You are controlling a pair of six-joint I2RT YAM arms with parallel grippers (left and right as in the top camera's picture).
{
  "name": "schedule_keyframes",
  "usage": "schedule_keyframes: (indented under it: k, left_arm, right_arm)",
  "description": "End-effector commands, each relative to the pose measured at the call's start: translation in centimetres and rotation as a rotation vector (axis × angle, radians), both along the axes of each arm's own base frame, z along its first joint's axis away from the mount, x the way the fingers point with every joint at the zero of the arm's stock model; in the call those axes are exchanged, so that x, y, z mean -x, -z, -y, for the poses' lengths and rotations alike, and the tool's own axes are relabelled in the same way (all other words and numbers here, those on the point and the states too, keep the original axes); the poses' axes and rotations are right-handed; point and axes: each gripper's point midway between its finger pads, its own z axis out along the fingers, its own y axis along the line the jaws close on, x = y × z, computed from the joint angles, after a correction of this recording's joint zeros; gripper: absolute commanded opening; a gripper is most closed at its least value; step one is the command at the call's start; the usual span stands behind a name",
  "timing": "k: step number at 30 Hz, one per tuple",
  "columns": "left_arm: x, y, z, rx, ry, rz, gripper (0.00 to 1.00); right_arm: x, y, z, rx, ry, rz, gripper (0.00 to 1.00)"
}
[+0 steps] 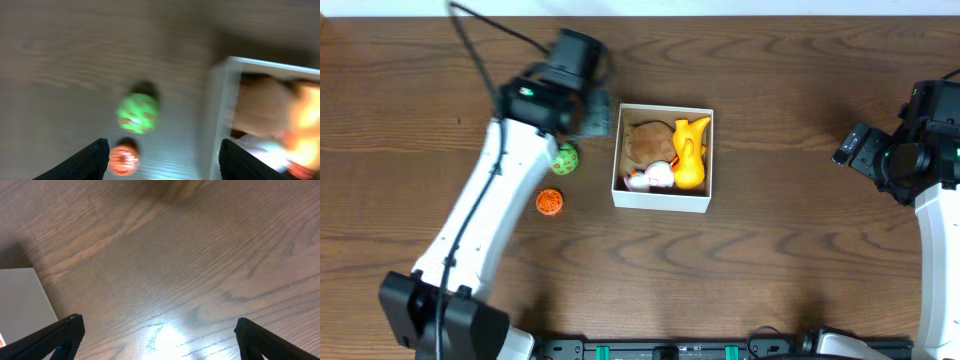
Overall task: Pack container
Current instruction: 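Move the left gripper to the green numbered ball and grasp it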
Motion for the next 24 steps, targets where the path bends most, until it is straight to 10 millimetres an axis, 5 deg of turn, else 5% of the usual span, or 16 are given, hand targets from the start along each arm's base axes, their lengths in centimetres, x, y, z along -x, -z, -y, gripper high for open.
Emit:
schedule_keyframes:
  k: [1,8,24]
  left_arm:
    - [-0.1,4.8,-3.0,-0.043,0.0,-0.143,0.71]
    - [-0.6,10.1,-3.4,0.011,0.033,-0.289,0.72]
    - [1.3,17.6,-3.7,-0.019,0.024,-0.52,0.73]
  right_arm:
    - [0.0,0.0,0.4,0.007,0.0,-0.005,0.99]
    - [0.0,0.0,0.4,0.008,0.0,-0.005,0.99]
    - [0.0,0.0,0.4,0.008,0.0,-0.005,0.99]
